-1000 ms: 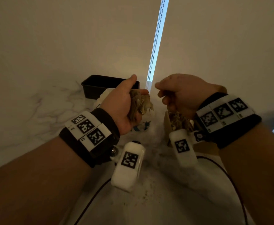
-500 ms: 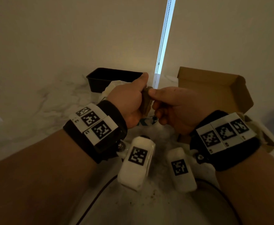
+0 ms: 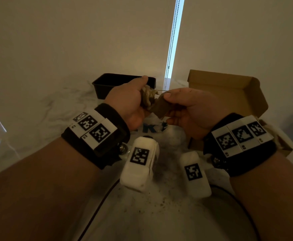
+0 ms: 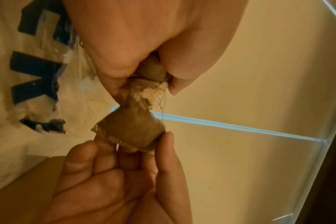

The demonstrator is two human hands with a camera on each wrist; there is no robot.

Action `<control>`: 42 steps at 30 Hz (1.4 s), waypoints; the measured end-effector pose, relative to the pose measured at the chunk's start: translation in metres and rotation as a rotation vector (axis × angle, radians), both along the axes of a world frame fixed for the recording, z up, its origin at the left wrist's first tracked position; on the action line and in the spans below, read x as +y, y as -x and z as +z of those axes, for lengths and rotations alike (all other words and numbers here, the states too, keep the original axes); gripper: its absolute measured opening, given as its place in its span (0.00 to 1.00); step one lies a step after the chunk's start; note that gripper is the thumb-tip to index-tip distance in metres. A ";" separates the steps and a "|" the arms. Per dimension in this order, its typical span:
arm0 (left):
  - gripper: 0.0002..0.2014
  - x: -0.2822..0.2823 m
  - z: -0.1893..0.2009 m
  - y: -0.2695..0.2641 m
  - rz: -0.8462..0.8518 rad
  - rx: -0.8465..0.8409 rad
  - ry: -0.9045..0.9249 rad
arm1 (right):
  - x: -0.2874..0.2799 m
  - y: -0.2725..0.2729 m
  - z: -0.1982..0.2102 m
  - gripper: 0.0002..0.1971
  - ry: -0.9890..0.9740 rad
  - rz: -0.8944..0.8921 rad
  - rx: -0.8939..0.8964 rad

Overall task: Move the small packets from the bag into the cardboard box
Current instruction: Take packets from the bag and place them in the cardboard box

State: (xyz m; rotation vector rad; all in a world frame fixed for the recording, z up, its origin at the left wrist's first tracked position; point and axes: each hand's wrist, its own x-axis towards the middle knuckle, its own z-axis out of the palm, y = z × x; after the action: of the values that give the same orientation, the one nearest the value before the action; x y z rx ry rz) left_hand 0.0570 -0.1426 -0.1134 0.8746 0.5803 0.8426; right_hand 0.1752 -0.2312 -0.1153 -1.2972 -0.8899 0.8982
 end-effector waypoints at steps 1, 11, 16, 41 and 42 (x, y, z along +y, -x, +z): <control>0.11 0.002 0.001 0.001 -0.005 0.004 0.010 | -0.001 0.000 0.001 0.04 -0.014 0.008 0.027; 0.07 0.008 -0.001 0.004 -0.009 0.013 0.076 | -0.010 -0.010 0.013 0.11 -0.077 0.073 0.389; 0.07 0.009 0.000 0.007 -0.001 0.057 0.090 | -0.014 -0.013 0.018 0.07 -0.105 0.079 0.439; 0.10 0.004 -0.006 0.005 -0.069 0.264 -0.115 | -0.018 -0.026 0.024 0.08 -0.470 0.089 0.560; 0.09 0.003 -0.006 0.004 -0.061 0.273 -0.121 | -0.019 -0.027 0.024 0.08 -0.482 0.099 0.570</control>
State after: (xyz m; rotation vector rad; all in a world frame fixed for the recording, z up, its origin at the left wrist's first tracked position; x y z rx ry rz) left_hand 0.0527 -0.1392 -0.1194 1.1232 0.7417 0.7127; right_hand 0.2021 -0.2499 -0.0917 -0.5403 -0.6592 0.9853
